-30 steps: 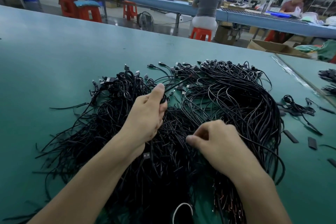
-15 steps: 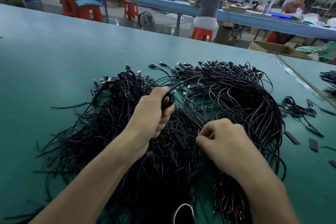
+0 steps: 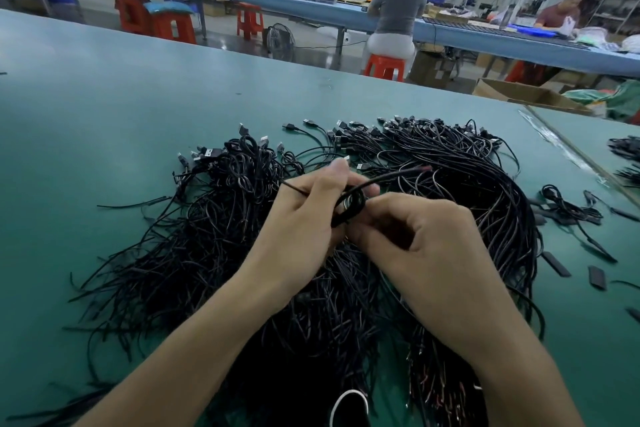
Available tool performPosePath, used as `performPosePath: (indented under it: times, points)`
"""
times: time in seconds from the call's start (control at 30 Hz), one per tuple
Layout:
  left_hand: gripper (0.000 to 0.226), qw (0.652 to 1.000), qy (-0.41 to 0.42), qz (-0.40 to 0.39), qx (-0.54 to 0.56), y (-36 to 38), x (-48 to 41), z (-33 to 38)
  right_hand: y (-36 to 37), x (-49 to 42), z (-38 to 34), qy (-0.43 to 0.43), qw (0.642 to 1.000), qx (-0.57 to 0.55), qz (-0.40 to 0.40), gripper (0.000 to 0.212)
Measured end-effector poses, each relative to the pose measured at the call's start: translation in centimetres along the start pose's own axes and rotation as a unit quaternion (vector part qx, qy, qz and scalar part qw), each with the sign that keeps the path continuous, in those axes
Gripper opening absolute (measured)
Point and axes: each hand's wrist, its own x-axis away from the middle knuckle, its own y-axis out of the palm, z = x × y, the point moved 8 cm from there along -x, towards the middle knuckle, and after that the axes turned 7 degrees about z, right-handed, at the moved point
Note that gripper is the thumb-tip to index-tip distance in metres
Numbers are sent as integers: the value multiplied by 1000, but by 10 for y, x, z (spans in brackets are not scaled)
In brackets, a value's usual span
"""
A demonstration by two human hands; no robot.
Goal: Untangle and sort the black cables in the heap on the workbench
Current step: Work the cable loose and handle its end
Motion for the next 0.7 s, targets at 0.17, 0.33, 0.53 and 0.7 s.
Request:
performPosePath:
  times: [0.17,0.33,0.53,0.7]
  points:
    - [61,989,47,71,-119,-17,-5,-5,8,2,-9,-48,993,111,1,10]
    - [58,989,-39,59,-133,-20,-9,-21,24,6,-27,-94,968,231,-23,12]
    - [49,965,-232,-107,-67,0,11,-39,19,9,-45,-109,949,290,-53,14]
    - [52,949,-277,-142,-59,3,19,-36,12,7,-41,-85,977,190,-54,9]
